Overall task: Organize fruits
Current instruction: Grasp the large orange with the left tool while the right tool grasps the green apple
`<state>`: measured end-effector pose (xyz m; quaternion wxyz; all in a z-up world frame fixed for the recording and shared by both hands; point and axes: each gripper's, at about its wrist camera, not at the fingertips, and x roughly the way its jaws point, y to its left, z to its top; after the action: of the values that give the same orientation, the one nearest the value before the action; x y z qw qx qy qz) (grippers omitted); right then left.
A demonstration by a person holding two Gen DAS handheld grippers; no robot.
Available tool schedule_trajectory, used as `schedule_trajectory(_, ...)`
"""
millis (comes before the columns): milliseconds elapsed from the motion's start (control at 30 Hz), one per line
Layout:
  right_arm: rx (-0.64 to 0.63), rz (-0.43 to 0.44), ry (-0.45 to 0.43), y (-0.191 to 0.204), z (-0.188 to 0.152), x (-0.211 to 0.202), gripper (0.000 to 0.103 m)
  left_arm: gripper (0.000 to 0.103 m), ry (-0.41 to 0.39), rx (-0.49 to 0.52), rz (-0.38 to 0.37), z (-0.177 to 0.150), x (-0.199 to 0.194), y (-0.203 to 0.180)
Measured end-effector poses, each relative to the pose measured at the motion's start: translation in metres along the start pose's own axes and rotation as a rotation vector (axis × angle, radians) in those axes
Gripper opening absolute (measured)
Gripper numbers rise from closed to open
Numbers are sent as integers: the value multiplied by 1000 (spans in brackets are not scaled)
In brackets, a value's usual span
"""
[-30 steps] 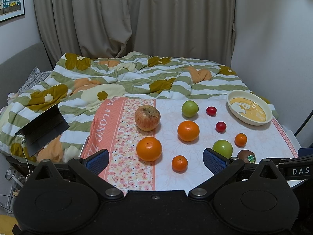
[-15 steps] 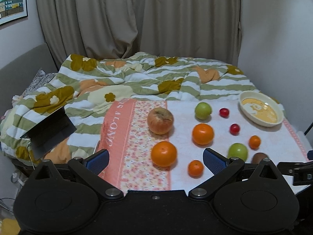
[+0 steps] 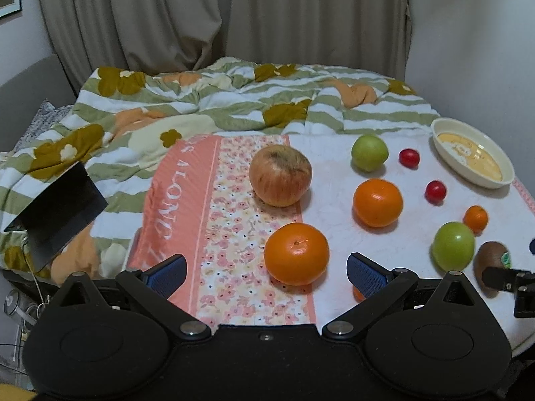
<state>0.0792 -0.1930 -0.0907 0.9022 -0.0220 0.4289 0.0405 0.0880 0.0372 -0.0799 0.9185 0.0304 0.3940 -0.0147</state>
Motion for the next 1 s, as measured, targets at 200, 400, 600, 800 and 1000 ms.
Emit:
schedule_trajectory(200, -92, 3, -31, 10, 8, 28, 103, 103, 26, 7, -10, 1, 35, -1)
schedule_trajectory(400, -141, 39, -30, 22, 13, 41, 96, 97, 55, 1, -27, 4, 56, -2)
schedule_trajectory(600, -155, 49, 1, 29, 15, 57, 83, 82, 82, -8, -73, 6, 70, -4)
schedule_trajectory(800, -156, 37, 20, 27, 16, 66, 82, 66, 103, -9, -116, 5, 76, -9)
schedule_trajectory(1000, -151, 39, 35, 24, 15, 72, 80, 65, 98, -3, -118, 3, 74, -12)
